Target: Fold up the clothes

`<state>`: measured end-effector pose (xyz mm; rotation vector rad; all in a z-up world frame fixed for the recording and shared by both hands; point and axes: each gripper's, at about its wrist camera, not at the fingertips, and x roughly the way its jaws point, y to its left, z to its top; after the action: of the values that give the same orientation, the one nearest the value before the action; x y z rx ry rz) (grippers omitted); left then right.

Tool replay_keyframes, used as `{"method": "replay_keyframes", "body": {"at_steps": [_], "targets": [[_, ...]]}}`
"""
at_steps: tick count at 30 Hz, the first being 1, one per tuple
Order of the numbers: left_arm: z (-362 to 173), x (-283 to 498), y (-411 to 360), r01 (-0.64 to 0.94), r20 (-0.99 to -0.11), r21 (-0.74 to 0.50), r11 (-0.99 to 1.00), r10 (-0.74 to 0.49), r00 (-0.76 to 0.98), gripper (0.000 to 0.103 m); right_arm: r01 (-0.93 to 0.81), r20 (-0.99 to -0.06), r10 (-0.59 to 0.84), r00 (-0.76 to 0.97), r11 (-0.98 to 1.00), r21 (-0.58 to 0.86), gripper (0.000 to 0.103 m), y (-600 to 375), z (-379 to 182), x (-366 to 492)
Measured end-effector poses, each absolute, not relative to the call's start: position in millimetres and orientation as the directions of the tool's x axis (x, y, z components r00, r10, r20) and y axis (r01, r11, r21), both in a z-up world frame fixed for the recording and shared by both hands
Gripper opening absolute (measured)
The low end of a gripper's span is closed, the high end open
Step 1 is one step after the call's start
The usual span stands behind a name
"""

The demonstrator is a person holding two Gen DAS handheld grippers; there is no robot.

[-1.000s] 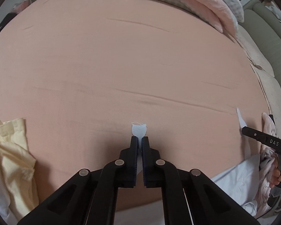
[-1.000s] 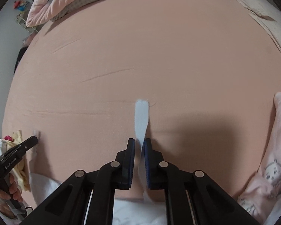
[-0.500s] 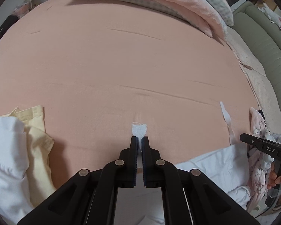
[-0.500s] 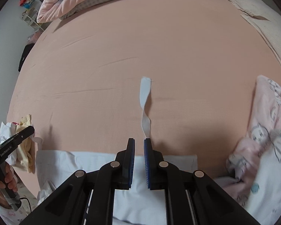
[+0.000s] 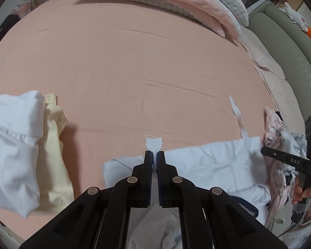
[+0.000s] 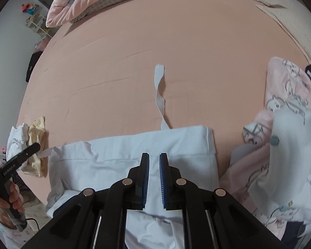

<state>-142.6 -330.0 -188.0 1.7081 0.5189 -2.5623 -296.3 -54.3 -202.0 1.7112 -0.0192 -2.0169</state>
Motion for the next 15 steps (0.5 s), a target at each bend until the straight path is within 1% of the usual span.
{"method": "replay_keyframes", "body": {"at_steps": [6, 11, 15], "targets": [[-200.0, -122.6, -321.4, 0.168, -0.918, -0.259, -0.951, 0.188, -0.35, 0.003, 0.336, -0.932, -0.353, -0.083, -0.89, 0.307, 0.008, -37.3, -195.6, -300.6], [-219.2, -100.2, -328.2, 0.19, -0.939, -0.252, -0.949, 0.192, -0.287, 0.003, 0.35, -0.939, -0.333, -0.087, -0.893, 0.284, 0.008, -33.1, -192.7, -295.4], [-226.0, -95.1, -325.1, 0.163, -0.945, -0.246, -0.956, 0.199, -0.259, 0.003, 0.351, -0.944, -0.319, -0.086, -0.896, 0.271, 0.008, -42.5, -201.0, -293.1]]}}
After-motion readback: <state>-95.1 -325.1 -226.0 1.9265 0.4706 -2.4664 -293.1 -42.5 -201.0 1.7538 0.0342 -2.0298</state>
